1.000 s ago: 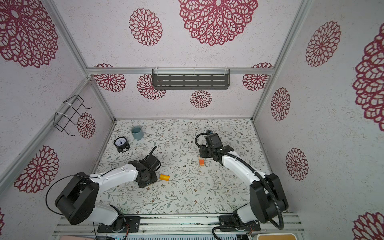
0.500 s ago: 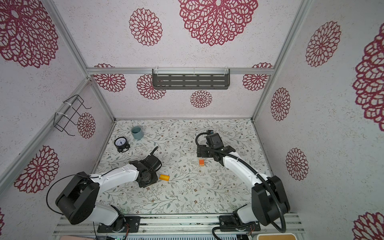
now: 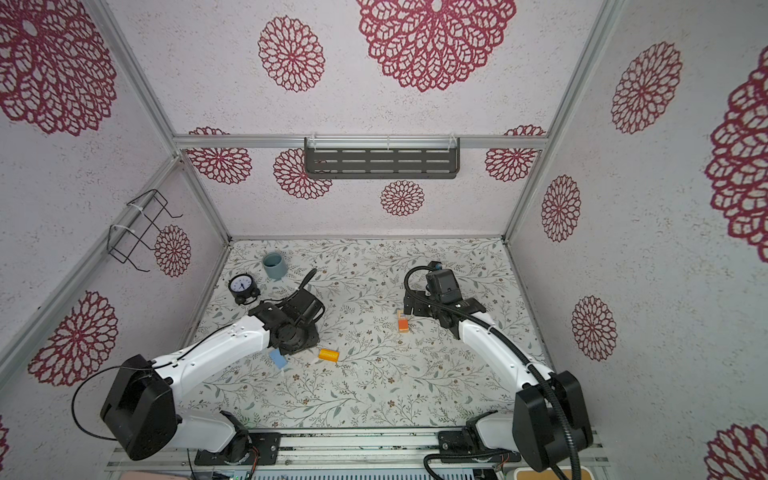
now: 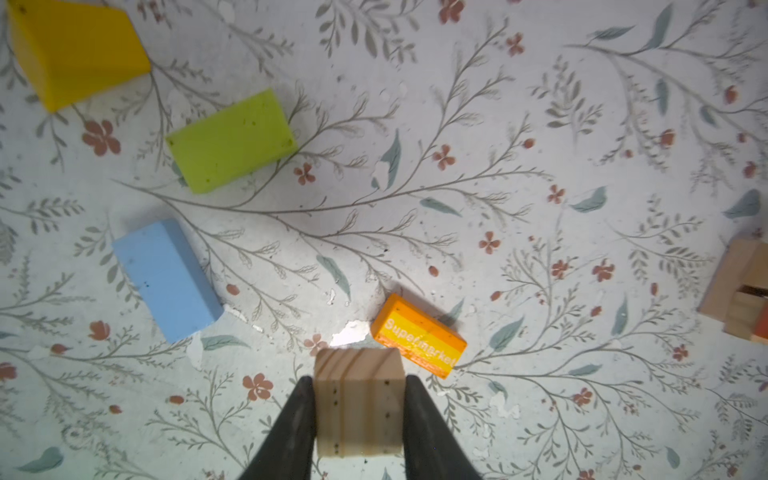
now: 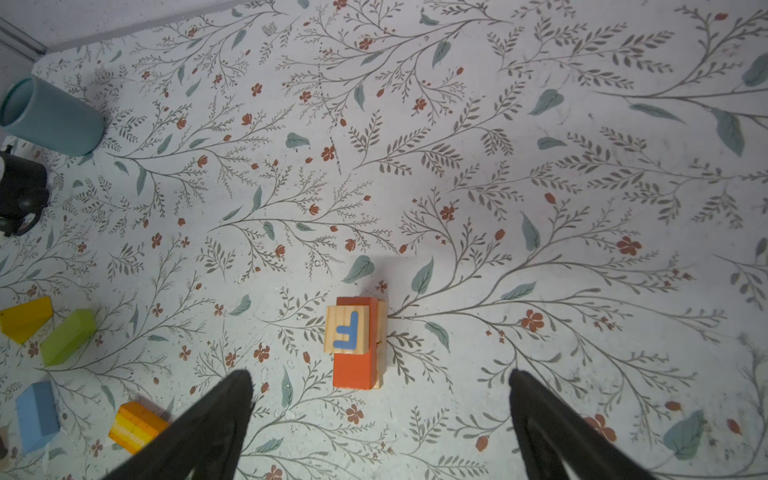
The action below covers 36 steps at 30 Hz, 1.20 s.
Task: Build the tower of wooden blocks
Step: 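Carry the wooden cube with the left gripper to the stack while the right arm withdraws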
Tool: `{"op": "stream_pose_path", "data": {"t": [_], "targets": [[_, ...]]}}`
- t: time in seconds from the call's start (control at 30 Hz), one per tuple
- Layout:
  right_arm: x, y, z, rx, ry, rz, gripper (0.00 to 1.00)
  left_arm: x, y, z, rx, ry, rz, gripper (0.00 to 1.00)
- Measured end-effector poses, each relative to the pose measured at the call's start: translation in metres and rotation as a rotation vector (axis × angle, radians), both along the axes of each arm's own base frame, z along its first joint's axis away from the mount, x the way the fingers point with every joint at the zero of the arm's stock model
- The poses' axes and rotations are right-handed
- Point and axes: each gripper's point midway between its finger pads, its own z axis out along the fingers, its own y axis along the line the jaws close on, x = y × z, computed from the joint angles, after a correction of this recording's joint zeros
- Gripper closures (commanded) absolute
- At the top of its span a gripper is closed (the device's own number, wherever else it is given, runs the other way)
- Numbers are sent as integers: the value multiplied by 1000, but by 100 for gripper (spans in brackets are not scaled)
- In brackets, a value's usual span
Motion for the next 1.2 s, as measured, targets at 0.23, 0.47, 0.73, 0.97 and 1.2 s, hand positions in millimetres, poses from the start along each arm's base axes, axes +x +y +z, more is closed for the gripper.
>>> {"op": "stream_pose_path", "data": {"t": [0.23,0.47,0.73,0.97,1.2], "targets": [[-6,-36,0,44,-29,-109,1,33,-34,27,11,-17,-76,65],[-8,-68,-15,123,-39,-223,1,61,-80,39,21,-22,-160,66],[-10,-83,-32,216,-10,-286,1,83,-122,42,13,-27,-209,66],[-4,-86,-28,281,-39,-304,1,93,-169,31,-6,-22,-263,66],[-6,-95,-43,320,-9,-356,1,91,-206,26,-34,-21,-312,67]]}}
